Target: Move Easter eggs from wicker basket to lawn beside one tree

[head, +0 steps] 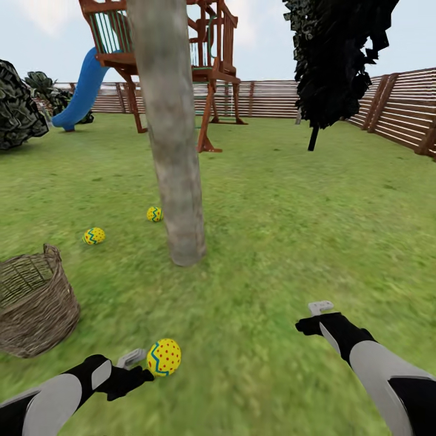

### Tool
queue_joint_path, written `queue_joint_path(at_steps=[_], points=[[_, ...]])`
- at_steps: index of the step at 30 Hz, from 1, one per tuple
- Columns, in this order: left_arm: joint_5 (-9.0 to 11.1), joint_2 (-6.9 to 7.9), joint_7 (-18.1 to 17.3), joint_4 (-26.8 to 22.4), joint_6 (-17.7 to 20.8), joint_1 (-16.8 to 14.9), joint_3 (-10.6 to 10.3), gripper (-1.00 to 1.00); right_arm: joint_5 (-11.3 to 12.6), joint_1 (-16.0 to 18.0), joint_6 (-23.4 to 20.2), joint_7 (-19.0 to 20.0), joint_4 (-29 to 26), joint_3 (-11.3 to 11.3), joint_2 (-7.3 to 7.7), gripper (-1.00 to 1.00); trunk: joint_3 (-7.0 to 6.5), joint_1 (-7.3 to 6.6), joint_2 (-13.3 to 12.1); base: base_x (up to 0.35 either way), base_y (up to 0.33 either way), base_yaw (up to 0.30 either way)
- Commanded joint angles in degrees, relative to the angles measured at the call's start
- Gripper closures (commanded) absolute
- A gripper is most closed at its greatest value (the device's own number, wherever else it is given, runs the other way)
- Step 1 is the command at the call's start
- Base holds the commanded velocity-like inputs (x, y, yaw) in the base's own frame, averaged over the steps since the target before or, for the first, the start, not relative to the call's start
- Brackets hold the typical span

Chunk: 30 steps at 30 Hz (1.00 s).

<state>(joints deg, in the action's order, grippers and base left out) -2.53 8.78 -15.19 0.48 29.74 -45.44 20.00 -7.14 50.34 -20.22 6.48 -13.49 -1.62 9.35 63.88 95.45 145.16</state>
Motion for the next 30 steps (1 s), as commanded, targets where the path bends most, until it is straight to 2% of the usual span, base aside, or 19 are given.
queue_joint_path(at_steps=[1, 6, 14, 19, 21, 26, 30], points=[[-0.28, 0.01, -0.19, 0.05, 0.14, -0.02, 0.25, -1.0, -0.57, 0.02, -0.34, 0.35, -0.12, -0.14, 0.07, -1.0, -0.26, -0.06, 0.0, -0.271, 0.199, -0.208], [-0.28, 0.08, -0.19, 0.05, 0.14, -0.02, 0.29, -1.0, -0.56, 0.02, -0.33, 0.29, -0.08, -0.14, 0.13, -1.0, -1.74, -0.19, -0.06, -0.27, 0.201, -0.212], [-0.28, -0.03, -0.19, 0.06, 0.14, -0.01, 0.22, -1.0, -0.73, 0.02, 0.62, -0.05, 2.21, -0.2, 0.14, -1.0, -3.57, -0.4, -0.17, -0.269, 0.202, -0.022], [-0.28, 1.53, 0.0, -0.28, 0.53, 0.21, 0.04, -1.0, -1.23, -1.62, 0.09, -0.5, 3.84, -0.31, 1.77, -1.0, -3.56, -0.4, -0.17, 0.0, 0.0, 0.0], [-0.31, 1.22, 0.04, 0.38, 0.31, 0.87, 0.04, -1.0, -1.1, -2.28, 0.29, -0.52, 4.49, -0.27, 2.22, -1.0, -3.56, -0.4, -0.17, 0.0, 0.0, 0.0], [-0.36, 0.2, 0.07, 2.0, -0.79, 2.26, 0.03, -1.0, -1.18, -3.92, 0.74, -0.67, 6.12, -0.35, 0.94, -1.0, -3.56, -0.4, -0.17, 0.0, 0.0, 0.0], [-0.34, 0.04, 0.07, 2.67, -1.13, 2.35, 0.03, -1.0, -1.21, -5.24, 0.78, -0.68, 7.42, -0.32, 0.63, -1.0, -3.56, -0.4, -0.17, 0.0, 0.0, 0.0]])
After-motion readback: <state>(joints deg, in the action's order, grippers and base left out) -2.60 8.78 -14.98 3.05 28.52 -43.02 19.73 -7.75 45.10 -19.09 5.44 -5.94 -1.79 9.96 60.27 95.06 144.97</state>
